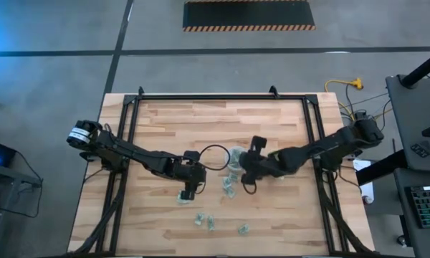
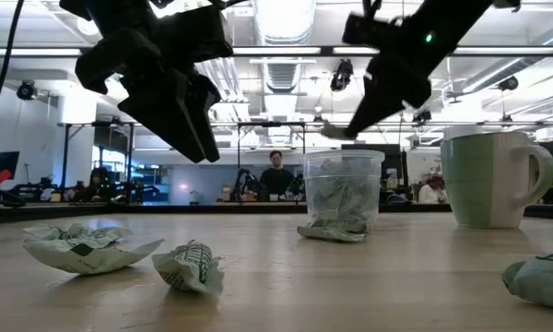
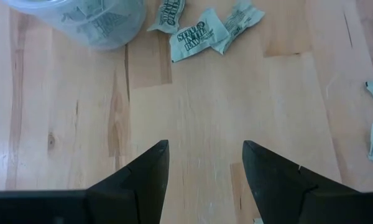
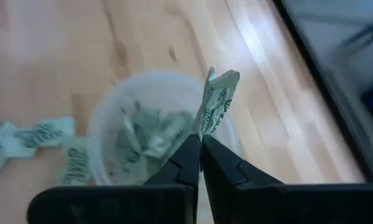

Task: Pick and place Stevia / Truvia into bins
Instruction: Put the green stevia packet into the transparent container

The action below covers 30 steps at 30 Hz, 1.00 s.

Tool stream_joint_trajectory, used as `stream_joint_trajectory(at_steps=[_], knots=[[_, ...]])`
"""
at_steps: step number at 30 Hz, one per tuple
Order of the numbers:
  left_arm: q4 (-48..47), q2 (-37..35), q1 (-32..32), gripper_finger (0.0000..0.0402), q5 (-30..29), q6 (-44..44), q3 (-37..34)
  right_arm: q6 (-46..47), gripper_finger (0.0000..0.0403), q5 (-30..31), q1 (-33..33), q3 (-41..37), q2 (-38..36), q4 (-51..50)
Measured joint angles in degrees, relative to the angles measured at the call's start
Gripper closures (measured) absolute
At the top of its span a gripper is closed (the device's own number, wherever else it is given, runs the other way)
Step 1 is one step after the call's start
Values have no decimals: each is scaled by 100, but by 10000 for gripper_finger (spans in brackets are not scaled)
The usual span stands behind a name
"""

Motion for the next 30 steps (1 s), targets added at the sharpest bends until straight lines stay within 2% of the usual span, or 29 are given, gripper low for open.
stream_joint_trajectory(at_steps=[6, 17, 26, 30], knots=[[1, 0, -1, 214, 0, 14, -7, 177, 394, -663, -280, -4, 158, -189], [37, 0, 0, 214, -7, 33, -67, 186, 389, -669, -288, -4, 174, -325], [50, 0, 0, 214, -17, 31, -84, 215, 309, -648, -286, 37, 156, -494], [51, 0, 1, 214, -19, 26, -82, 290, 276, -569, -280, 301, 66, -982]])
